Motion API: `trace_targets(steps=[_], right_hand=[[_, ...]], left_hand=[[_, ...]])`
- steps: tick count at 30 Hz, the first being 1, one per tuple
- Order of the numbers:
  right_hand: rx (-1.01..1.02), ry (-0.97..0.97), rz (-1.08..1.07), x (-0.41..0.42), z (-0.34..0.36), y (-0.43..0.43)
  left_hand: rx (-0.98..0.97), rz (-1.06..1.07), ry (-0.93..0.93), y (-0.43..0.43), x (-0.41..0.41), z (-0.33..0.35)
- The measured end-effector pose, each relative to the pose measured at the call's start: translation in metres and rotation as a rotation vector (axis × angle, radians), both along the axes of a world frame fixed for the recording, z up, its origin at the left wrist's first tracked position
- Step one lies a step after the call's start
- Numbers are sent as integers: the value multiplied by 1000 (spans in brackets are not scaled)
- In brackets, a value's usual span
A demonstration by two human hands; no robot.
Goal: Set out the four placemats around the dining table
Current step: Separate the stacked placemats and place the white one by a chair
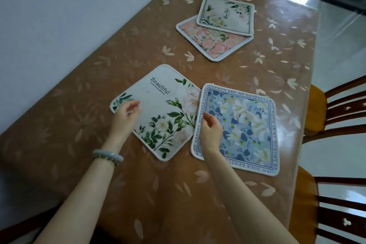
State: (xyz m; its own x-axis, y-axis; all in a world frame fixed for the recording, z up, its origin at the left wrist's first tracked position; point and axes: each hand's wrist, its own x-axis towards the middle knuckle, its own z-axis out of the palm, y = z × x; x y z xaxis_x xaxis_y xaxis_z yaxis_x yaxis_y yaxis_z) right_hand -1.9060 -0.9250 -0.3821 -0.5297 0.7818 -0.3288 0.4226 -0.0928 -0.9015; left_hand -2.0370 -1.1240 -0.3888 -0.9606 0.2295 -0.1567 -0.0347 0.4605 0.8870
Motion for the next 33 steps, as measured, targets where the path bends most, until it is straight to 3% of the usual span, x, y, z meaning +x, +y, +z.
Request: trace_targets(steps=[10,21,27,33], right_hand=[[-77,-42,23,21,-4,-37],[-200,-212,-104,-4,-29,-59],[-211,-258,-286,-9,-41,-66],[-295,-238,-393,-17,-45,-61]], left_hand=[[-113,-5,90,-45,12,28],[-154,-131,-26,-33,-62,-13],[-371,-262,-37,-16,-102,-41],[-504,-231,-58,-11,-123,-50]])
